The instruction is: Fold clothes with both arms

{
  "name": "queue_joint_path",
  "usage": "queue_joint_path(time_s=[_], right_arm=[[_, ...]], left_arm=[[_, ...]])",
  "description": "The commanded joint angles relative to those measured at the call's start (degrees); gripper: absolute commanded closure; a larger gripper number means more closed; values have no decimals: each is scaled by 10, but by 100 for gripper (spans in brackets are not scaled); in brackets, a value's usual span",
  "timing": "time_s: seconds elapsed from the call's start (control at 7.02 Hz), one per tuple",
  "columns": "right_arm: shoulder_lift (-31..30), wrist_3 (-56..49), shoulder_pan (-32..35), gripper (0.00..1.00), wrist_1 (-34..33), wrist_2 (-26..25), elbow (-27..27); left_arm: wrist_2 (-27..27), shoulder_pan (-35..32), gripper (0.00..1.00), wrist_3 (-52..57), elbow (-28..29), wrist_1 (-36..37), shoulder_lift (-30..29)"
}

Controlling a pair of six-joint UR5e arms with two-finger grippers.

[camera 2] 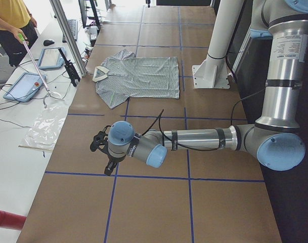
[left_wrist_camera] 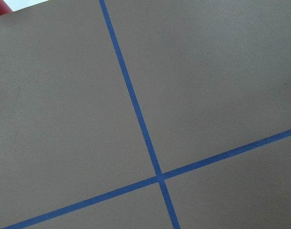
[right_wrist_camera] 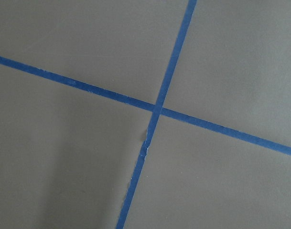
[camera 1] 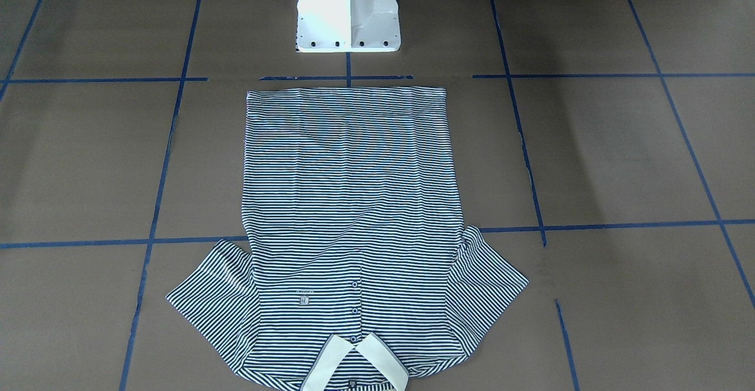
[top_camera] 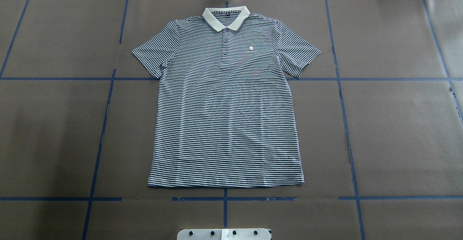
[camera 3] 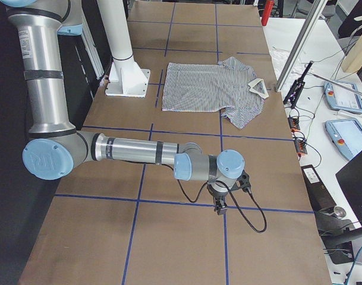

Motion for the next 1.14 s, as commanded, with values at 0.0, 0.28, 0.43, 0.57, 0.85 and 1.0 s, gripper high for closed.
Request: queue_joint_path(time_s=[0.0,0.28,0.43,0.57,0.85,1.0], right_arm=[[-1,1,-1,0,2,-4,1],[-2,2,-1,0,38,0,-3],[-21,2,-1,0,95,8,-8],[-32,2,-6,0,145,24,-26],[-18,67,-21,0,221,27,-56],[-15,207,-79,0,274,26,-50]], left_arm=[[-2,1,0,5,-9,-13,4],[-1,2,0,4,-8,-13,24],[-3,1,0,2,-11,-15,26],[-5,2,0,-20,-5,-18,24],[-21,4,0,-21,-26,-23,43],[-23,18,0,-22,-28,-26,40]])
